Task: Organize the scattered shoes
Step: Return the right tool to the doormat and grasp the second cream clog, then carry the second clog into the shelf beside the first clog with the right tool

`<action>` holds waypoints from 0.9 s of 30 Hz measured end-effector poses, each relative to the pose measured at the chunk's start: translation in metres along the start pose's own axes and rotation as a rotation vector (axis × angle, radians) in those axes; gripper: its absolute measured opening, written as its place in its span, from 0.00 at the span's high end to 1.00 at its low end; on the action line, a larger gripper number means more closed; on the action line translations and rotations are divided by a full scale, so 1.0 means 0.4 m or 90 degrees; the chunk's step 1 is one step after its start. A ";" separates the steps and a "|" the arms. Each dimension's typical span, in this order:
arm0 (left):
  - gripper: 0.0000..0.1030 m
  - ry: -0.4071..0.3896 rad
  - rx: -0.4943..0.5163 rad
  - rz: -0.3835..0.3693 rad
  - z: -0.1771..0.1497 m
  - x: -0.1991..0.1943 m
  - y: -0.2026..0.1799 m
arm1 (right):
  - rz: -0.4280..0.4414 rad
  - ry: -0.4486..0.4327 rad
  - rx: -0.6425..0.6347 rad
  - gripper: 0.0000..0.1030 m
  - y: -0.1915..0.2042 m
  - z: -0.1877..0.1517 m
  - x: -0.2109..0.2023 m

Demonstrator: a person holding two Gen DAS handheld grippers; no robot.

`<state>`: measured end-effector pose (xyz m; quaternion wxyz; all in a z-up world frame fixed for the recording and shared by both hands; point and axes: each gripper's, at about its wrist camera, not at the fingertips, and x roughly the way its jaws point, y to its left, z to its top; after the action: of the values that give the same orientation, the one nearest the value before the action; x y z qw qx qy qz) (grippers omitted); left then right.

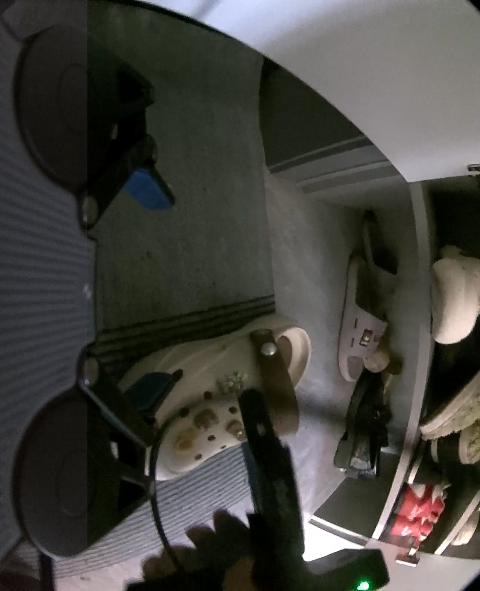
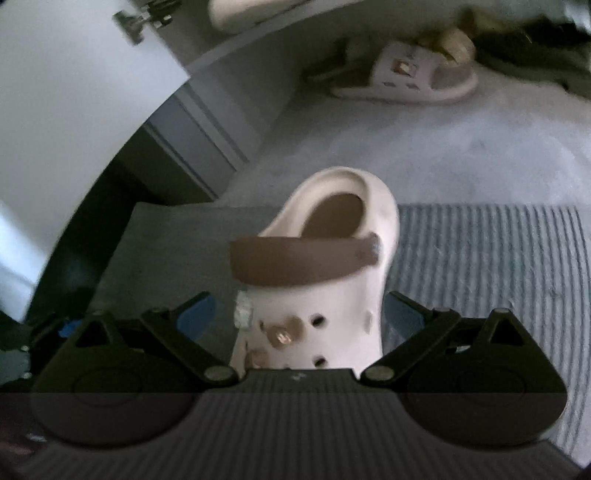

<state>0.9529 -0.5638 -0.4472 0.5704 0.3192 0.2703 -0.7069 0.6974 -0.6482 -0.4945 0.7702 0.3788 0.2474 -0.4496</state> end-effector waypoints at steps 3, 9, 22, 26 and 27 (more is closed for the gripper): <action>0.07 0.004 0.012 0.008 -0.010 -0.003 -0.002 | -0.064 0.016 -0.048 0.02 0.034 -0.010 0.059; 0.07 0.012 0.005 0.015 -0.023 -0.004 0.001 | -0.056 -0.011 -0.054 0.04 0.016 -0.009 0.084; 0.07 -0.025 0.043 0.008 -0.037 -0.036 -0.017 | 0.103 -0.104 -0.035 0.09 0.036 0.082 -0.038; 0.07 -0.018 0.044 0.006 -0.043 -0.031 -0.020 | 0.164 -0.151 -0.047 0.09 0.078 0.177 -0.059; 0.07 -0.017 0.044 0.006 -0.043 -0.030 -0.020 | 0.174 -0.162 -0.053 0.09 0.091 0.196 -0.059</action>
<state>0.9491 -0.5418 -0.4493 0.5659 0.3303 0.2364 -0.7175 0.7215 -0.6881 -0.4181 0.8640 0.3170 0.1126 -0.3746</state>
